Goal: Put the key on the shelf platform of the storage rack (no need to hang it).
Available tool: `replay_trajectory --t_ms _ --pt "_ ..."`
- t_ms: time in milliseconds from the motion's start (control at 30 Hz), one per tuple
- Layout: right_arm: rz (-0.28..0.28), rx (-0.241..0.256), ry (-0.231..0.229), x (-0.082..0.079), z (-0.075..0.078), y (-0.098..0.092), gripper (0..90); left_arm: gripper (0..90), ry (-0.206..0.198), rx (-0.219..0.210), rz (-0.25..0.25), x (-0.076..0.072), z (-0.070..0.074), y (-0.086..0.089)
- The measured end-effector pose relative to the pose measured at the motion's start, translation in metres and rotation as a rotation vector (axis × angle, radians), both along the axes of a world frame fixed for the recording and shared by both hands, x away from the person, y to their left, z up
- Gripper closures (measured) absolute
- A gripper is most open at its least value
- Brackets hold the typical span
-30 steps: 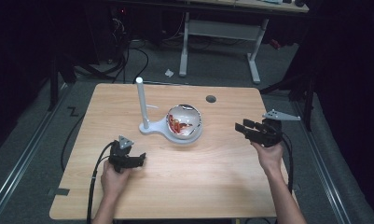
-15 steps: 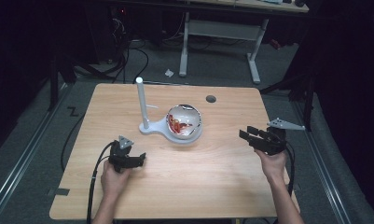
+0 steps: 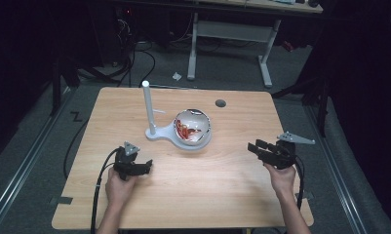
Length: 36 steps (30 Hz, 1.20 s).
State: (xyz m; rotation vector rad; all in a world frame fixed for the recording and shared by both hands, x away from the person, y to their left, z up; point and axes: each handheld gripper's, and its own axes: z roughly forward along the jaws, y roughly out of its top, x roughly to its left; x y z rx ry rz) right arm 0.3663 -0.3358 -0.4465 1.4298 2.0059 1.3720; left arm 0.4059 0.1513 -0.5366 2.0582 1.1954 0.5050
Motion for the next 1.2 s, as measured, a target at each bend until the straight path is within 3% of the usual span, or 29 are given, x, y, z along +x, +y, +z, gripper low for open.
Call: replay_trajectory --t_ms 867,1200 --pt "0.001 -0.018 0.061 0.001 -0.042 0.018 50.7 17.0 0.000 0.000 0.000 0.000 0.000 0.000" --pt "0.000 -0.083 0.100 0.003 -0.067 0.031 49.8 17.1 0.000 0.000 0.001 0.000 0.000 0.000"
